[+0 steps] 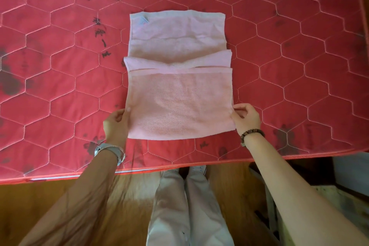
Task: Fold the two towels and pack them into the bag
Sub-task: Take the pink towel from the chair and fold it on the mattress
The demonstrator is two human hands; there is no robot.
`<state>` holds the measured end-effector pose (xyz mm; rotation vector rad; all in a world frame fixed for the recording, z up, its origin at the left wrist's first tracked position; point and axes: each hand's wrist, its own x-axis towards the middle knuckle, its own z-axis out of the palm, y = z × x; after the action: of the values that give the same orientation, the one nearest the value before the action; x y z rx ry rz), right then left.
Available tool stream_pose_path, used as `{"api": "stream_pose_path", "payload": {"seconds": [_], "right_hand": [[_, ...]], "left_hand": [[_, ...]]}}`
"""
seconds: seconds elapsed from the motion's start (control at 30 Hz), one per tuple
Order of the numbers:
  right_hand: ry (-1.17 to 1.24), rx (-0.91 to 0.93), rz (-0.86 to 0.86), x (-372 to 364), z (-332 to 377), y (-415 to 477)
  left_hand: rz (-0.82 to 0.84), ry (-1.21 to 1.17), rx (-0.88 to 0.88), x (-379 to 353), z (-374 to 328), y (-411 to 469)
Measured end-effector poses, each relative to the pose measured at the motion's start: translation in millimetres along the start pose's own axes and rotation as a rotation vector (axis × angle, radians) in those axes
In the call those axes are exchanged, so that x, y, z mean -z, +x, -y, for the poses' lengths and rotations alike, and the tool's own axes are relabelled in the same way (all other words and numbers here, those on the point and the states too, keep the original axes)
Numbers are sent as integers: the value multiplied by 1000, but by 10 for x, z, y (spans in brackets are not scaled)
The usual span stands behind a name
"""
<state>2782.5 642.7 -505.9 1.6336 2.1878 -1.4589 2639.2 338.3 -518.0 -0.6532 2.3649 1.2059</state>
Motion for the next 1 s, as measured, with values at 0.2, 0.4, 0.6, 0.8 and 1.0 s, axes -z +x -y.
{"api": "stream_pose_path", "payload": {"seconds": [0.2, 0.4, 0.6, 0.8, 1.0], "right_hand": [[11, 67, -36, 150, -108, -167], [-45, 50, -7, 185, -295, -319], [-30, 56, 2, 221, -372, -402], [-102, 119, 49, 356, -476, -464], [-128, 25, 135, 340, -507, -422]], "left_hand": [[18, -12, -75, 164, 35, -147], [107, 45, -70, 300, 249, -241], [150, 35, -53, 372, 357, -337], [233, 82, -111, 474, 440, -376], [301, 203, -85, 394, 516, -313]]}}
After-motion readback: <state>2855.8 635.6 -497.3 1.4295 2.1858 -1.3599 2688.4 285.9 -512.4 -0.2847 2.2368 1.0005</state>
